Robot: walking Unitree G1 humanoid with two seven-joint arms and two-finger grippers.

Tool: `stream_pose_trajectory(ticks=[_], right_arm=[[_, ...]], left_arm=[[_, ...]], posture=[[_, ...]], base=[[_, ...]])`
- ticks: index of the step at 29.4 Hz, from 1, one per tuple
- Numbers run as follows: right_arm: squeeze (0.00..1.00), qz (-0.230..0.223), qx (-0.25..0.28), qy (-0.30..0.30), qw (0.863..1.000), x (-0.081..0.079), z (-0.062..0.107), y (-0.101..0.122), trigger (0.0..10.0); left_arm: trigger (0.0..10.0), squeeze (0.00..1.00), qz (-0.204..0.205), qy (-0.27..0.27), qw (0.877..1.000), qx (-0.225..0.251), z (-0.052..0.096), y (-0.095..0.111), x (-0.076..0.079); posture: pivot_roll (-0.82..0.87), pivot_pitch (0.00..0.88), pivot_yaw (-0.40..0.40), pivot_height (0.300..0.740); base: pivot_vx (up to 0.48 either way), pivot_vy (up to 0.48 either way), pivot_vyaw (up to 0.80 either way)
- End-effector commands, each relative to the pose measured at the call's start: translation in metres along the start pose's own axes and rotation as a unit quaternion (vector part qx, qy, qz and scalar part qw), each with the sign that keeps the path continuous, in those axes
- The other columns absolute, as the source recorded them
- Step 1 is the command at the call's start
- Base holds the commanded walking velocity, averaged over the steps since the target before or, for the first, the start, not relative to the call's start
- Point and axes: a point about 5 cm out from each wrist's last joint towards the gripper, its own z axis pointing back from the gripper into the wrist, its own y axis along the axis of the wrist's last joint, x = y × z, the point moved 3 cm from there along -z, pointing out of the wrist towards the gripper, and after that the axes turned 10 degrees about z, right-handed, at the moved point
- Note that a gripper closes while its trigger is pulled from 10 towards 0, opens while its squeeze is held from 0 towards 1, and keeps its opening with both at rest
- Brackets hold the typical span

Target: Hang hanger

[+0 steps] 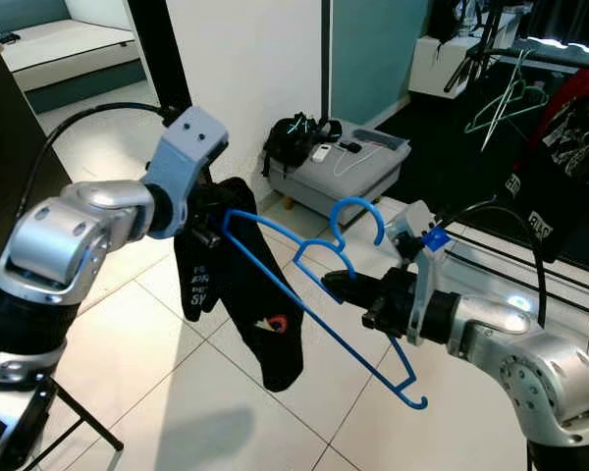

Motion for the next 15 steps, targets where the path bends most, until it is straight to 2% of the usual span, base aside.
stream_pose_trajectory(ticks=[1,15], right_arm=[[0.00,-0.004,0.001,0.019,1.000,-0.0073,-0.0035,-0.0002,10.0],[0.00,-0.004,0.002,0.029,1.000,-0.0102,-0.0043,-0.0010,10.0]], left_arm=[[10.0,0.00,-0.019,-0.012,1.000,0.021,0.0015,0.0099,0.0067],[10.0,0.00,-0.036,-0.010,0.999,0.024,-0.0003,0.0087,0.0062]], posture=[[-0.02,0.030,0.027,0.740],[-0.01,0.020,0.024,0.740]], base=[[0.000,0.000,0.00],[0.000,0.000,0.00]])
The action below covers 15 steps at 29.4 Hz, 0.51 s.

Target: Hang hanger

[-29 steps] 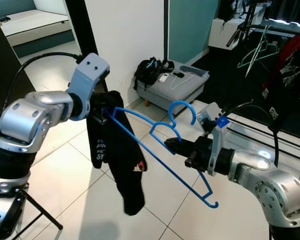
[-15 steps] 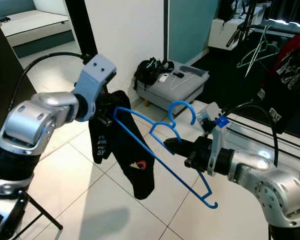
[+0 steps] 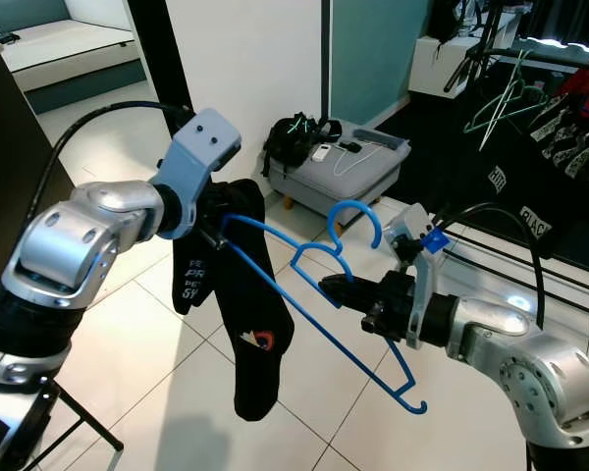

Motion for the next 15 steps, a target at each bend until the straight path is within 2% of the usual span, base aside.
stream_pose_trajectory(ticks=[1,10,15], right_arm=[[0.00,0.000,0.004,0.020,1.000,-0.008,-0.004,0.001,10.0],[0.00,0.002,0.027,0.030,0.999,-0.011,-0.003,0.009,10.0],[0.00,0.004,0.050,0.037,0.998,-0.013,-0.002,0.016,10.0]], left_arm=[[10.0,0.00,-0.017,-0.003,1.000,0.010,0.001,0.005,0.002],[10.0,0.00,-0.030,0.009,0.999,0.006,0.001,0.001,-0.006],[10.0,0.00,-0.043,-0.007,0.999,0.008,0.002,0.001,-0.001]], posture=[[-0.01,0.020,0.024,0.740],[-0.02,0.019,0.025,0.740],[-0.02,0.022,0.023,0.740]], base=[[0.000,0.000,0.00],[0.000,0.000,0.00],[0.000,0.000,0.00]])
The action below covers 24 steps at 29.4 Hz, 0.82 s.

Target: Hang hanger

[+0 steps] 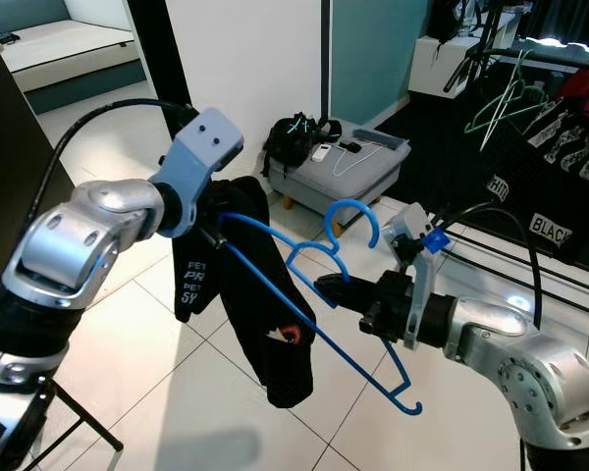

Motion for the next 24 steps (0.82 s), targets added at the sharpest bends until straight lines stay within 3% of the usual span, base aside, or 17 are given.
stream_pose_trajectory(ticks=[1,4,7,14,16,18,20,24], right_arm=[[0.00,0.014,0.028,0.018,0.999,-0.007,-0.001,0.012,10.0],[0.00,0.014,0.032,0.018,0.999,-0.007,-0.001,0.013,10.0],[0.00,0.014,0.037,0.017,0.999,-0.007,-0.001,0.014,10.0],[0.00,0.014,0.038,0.015,0.999,-0.006,-0.001,0.015,10.0],[0.00,0.019,0.042,-0.003,0.999,-0.001,-0.002,0.016,10.0],[0.00,0.022,0.046,-0.015,0.999,0.003,-0.003,0.018,10.0],[0.00,0.024,0.050,-0.024,0.998,0.006,-0.003,0.019,10.0],[0.00,0.025,0.051,-0.033,0.998,0.008,-0.004,0.019,10.0]], left_arm=[[10.0,0.00,-0.019,-0.015,1.000,-0.001,0.001,-0.001,0.006],[10.0,0.00,-0.022,-0.022,1.000,0.000,0.001,-0.001,0.008],[10.0,0.00,-0.033,-0.065,0.997,0.012,0.004,0.002,0.022],[10.0,0.00,-0.032,-0.080,0.996,0.019,0.005,0.005,0.028],[10.0,0.00,0.008,-0.156,0.986,0.054,0.011,0.022,0.054],[10.0,0.00,0.025,-0.180,0.981,0.064,0.013,0.028,0.062],[10.0,0.00,0.038,-0.192,0.978,0.068,0.014,0.031,0.066],[10.0,0.00,0.054,-0.174,0.981,0.067,0.012,0.031,0.058]], posture=[[-0.02,0.022,0.023,0.740],[-0.02,0.022,0.023,0.740],[-0.02,0.022,0.023,0.740],[-0.02,0.026,0.021,0.740],[-0.02,0.027,0.025,0.740],[-0.02,0.027,0.025,0.740],[-0.02,0.027,0.026,0.740],[-0.02,0.027,0.027,0.740]], base=[[0.000,0.000,0.00],[0.000,0.000,0.00],[0.000,0.000,0.00],[0.000,0.000,0.00],[0.000,0.000,0.00],[0.000,0.000,0.00],[0.000,0.000,0.00],[0.000,0.000,0.00]])
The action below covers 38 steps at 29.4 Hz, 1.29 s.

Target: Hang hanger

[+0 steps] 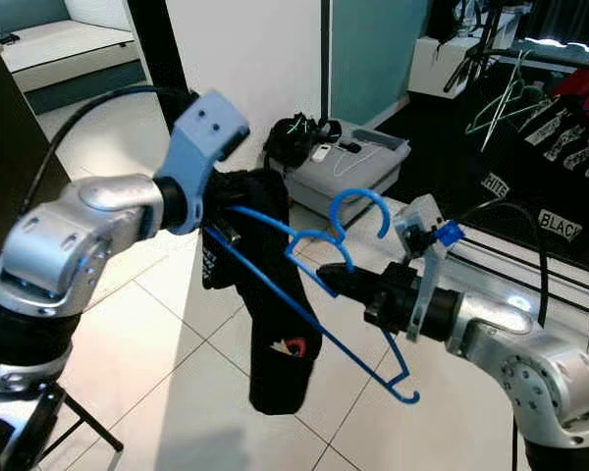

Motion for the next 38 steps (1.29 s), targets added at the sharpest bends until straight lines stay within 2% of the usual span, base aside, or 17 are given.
stream_pose_trajectory(ticks=[1,2,5,8,14,18,24,25,29,30,31,32,33,34,36,37,38], right_arm=[[0.00,0.020,0.027,-0.001,0.999,0.000,-0.006,0.012,10.0],[0.00,0.020,0.027,-0.001,0.999,0.000,-0.006,0.012,10.0],[0.00,0.018,-0.003,0.028,0.999,-0.012,-0.009,-0.001,10.0],[0.00,0.014,-0.016,0.041,0.999,-0.017,-0.010,-0.007,10.0],[0.00,0.004,-0.088,0.116,0.989,-0.046,-0.010,-0.035,10.0],[0.00,0.002,-0.095,0.125,0.988,-0.049,-0.009,-0.038,10.0],[0.00,0.009,-0.105,0.124,0.987,-0.049,-0.010,-0.044,10.0],[0.00,0.022,-0.098,0.093,0.991,-0.039,-0.012,-0.046,10.0],[0.00,0.026,-0.094,0.080,0.992,-0.035,-0.012,-0.046,10.0],[0.00,0.035,-0.095,0.057,0.993,-0.028,-0.013,-0.049,10.0],[0.00,0.042,-0.102,-0.011,0.994,-0.004,-0.012,-0.057,10.0],[0.00,0.042,-0.102,-0.011,0.994,-0.004,-0.012,-0.057,10.0],[0.00,0.047,-0.110,-0.058,0.991,0.012,-0.010,-0.063,10.0],[0.00,0.047,-0.110,-0.058,0.991,0.012,-0.010,-0.063,10.0],[0.00,0.061,-0.121,-0.157,0.978,0.043,-0.001,-0.078,10.0],[0.00,0.061,-0.121,-0.157,0.978,0.043,-0.001,-0.078,10.0],[0.00,0.064,-0.121,-0.180,0.974,0.049,0.001,-0.081,10.0]], left_arm=[[10.0,0.00,0.003,-0.067,0.998,0.006,-0.007,0.004,0.026],[10.0,0.00,0.003,-0.067,0.998,0.006,-0.007,0.004,0.026],[10.0,0.00,0.027,0.004,1.000,-0.003,-0.007,-0.001,-0.003],[10.0,0.00,0.041,0.024,0.999,-0.001,-0.005,-0.002,-0.011],[10.0,0.00,0.091,0.085,0.992,0.018,-0.001,-0.001,-0.035],[10.0,0.00,0.098,0.097,0.990,0.020,0.000,-0.001,-0.039],[10.0,0.00,0.115,0.142,0.983,0.023,0.000,-0.009,-0.054],[10.0,0.00,0.122,0.186,0.975,0.015,0.003,-0.023,-0.069],[10.0,0.00,0.122,0.202,0.972,0.011,0.004,-0.029,-0.073],[10.0,0.00,0.129,0.224,0.966,0.006,0.007,-0.037,-0.080],[10.0,0.00,0.144,0.268,0.953,-0.009,0.014,-0.058,-0.092],[10.0,0.00,0.144,0.268,0.953,-0.009,0.014,-0.058,-0.092],[10.0,0.00,0.154,0.298,0.942,-0.020,0.019,-0.073,-0.100],[10.0,0.00,0.154,0.298,0.942,-0.020,0.019,-0.073,-0.100],[10.0,0.00,0.175,0.377,0.908,-0.050,0.041,-0.125,-0.112],[10.0,0.00,0.175,0.377,0.908,-0.050,0.041,-0.125,-0.112],[10.0,0.00,0.178,0.401,0.897,-0.058,0.050,-0.142,-0.114]], posture=[[-0.02,0.027,0.027,0.740],[-0.02,0.027,0.027,0.740],[-0.02,0.027,0.026,0.740],[-0.01,0.028,0.027,0.740],[-0.01,0.030,0.024,0.740],[-0.02,0.030,0.022,0.740],[-0.02,0.032,0.019,0.740],[-0.02,0.031,0.019,0.740],[-0.02,0.031,0.019,0.740],[-0.02,0.029,0.022,0.740],[-0.01,0.027,0.025,0.740],[-0.01,0.027,0.025,0.740],[-0.01,0.027,0.025,0.740],[-0.01,0.027,0.025,0.740],[0.00,0.022,0.029,0.740],[0.00,0.022,0.029,0.740],[0.00,0.022,0.029,0.740]], base=[[0.000,0.000,0.00],[0.000,0.000,0.00],[0.000,0.000,0.00],[0.000,0.000,0.00],[0.000,0.000,0.00],[0.000,0.000,0.00],[0.000,0.000,0.00],[0.000,0.000,0.00],[0.000,0.000,0.00],[0.000,0.000,0.00],[0.000,0.000,0.00],[0.000,0.000,0.00],[0.000,0.000,0.00],[0.000,0.000,0.00],[0.000,0.000,0.75],[0.000,0.000,0.75],[0.000,0.000,0.75]])
